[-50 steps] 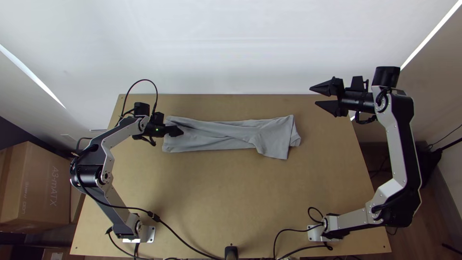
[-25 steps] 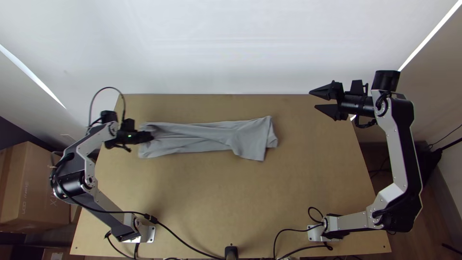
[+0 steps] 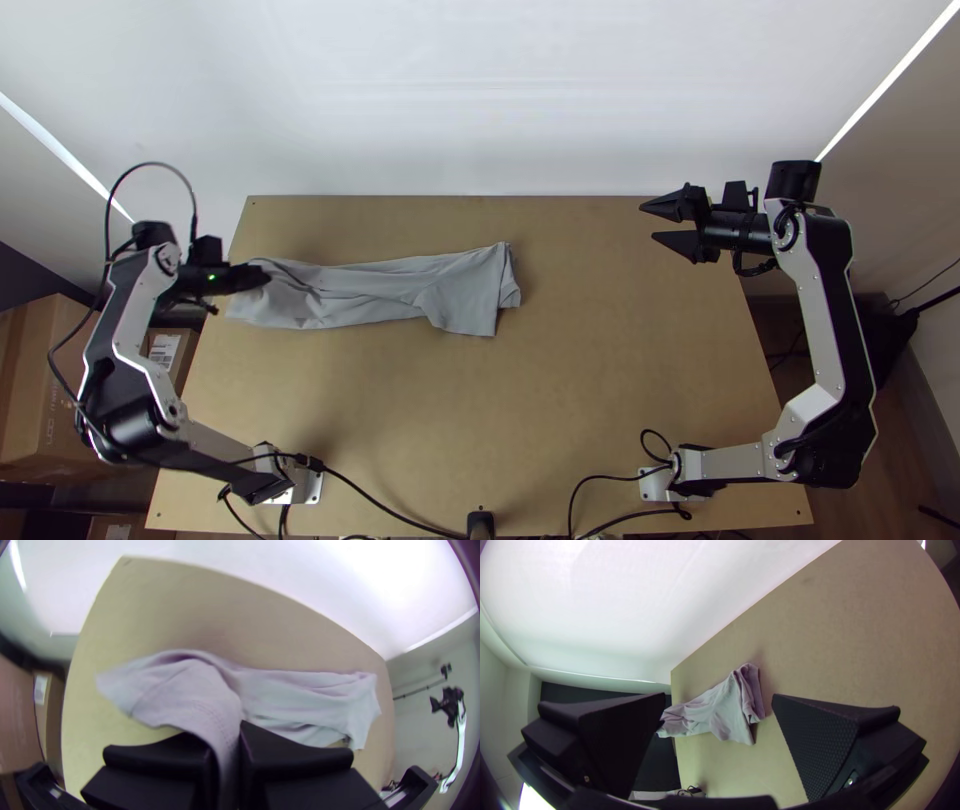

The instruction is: Fold the t-shirt

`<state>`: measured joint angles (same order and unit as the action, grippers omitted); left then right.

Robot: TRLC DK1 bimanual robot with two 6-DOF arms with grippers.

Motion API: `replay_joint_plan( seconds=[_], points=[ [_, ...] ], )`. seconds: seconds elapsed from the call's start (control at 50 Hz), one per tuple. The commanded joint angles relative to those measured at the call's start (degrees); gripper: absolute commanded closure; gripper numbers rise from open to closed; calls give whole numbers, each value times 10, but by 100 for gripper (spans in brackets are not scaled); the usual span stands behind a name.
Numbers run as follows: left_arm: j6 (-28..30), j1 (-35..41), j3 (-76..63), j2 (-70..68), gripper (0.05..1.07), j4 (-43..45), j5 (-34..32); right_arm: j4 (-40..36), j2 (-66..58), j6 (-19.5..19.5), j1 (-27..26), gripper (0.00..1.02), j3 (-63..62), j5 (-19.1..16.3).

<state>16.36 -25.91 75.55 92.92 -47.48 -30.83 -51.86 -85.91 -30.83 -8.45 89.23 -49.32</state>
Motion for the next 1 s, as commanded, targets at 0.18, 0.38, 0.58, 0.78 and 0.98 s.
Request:
replay_joint_plan(
  seconds=[0.18, 0.38, 0.58, 0.78, 0.98],
  points=[
    [-154, 255, 48, -50, 105, 17, 16, 3, 16, 9, -6, 4, -8, 4],
    [-208, 379, 116, 18, 105, 30, 62, 3, 23, 9, -20, 4, -13, 4],
    [-245, 443, 199, 104, 105, 38, 85, 3, 36, 16, -29, 4, -38, 4],
    [-268, 480, 288, 188, 105, 35, 87, 3, 48, 22, -32, 4, -60, 5],
    [-277, 518, 355, 248, 105, 20, 94, 3, 51, 26, -34, 4, -71, 8]
  ],
)
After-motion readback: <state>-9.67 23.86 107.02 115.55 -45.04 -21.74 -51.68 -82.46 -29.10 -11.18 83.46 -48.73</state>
